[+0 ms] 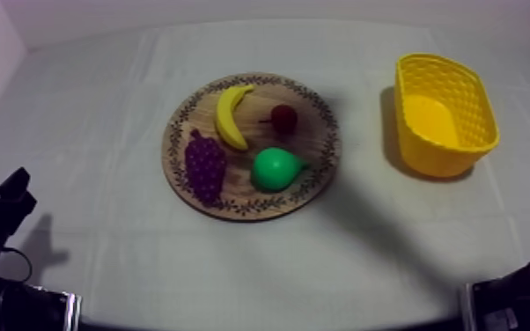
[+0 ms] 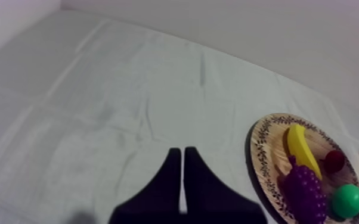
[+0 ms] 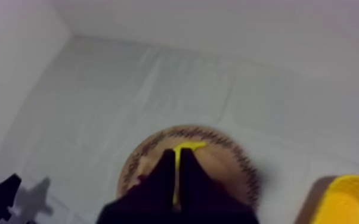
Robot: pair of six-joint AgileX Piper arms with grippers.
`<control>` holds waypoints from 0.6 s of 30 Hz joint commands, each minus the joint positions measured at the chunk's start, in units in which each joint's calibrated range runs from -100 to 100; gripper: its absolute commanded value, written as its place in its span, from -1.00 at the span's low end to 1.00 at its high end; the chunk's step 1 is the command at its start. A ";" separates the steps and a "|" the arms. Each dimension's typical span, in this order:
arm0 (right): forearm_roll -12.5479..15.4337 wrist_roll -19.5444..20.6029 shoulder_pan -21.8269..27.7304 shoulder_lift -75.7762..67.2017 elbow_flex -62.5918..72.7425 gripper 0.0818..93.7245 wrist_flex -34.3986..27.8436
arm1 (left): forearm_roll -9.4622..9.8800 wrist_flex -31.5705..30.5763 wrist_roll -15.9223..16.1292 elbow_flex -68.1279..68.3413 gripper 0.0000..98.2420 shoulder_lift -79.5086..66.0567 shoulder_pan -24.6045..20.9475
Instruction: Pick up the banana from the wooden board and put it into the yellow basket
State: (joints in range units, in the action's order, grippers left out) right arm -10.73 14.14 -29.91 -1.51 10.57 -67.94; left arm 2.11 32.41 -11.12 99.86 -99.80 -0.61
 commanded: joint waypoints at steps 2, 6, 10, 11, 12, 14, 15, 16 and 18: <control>-0.64 1.80 -3.96 5.90 2.29 -0.99 -1.20 | 0.02 0.00 0.01 0.03 -1.00 -0.03 0.00; -1.38 4.22 -6.00 11.31 5.13 -0.99 -3.60 | 0.02 0.00 0.01 0.03 -1.00 -0.03 0.00; -1.55 5.81 -7.12 15.95 8.38 -0.99 -6.31 | 0.02 0.00 0.01 0.03 -1.00 -0.03 0.00; -1.51 6.06 -7.25 17.04 9.28 -0.99 -7.00 | 0.02 0.00 0.01 0.03 -1.00 -0.03 0.00; -1.45 6.23 -7.36 18.11 10.25 -0.99 -7.67 | 0.02 0.00 0.01 0.03 -1.00 -0.03 0.00; -1.37 6.56 -7.49 20.30 12.33 -0.99 -9.00 | 0.02 0.00 0.01 0.03 -1.00 -0.03 0.00; -1.32 6.67 -7.52 21.47 13.48 -0.99 -9.60 | 0.02 0.00 0.01 0.03 -1.00 -0.03 0.00; -1.38 6.81 -7.55 22.69 14.62 -0.99 -10.22 | 0.02 0.00 0.01 0.03 -1.00 -0.03 0.00; -1.69 7.14 -7.64 25.12 16.84 -0.99 -11.45 | 0.02 0.00 0.01 0.03 -1.00 -0.03 0.00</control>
State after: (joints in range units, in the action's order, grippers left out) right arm -12.19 21.11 -37.49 21.58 25.70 -78.64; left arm 2.11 32.41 -11.12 99.86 -99.80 -0.61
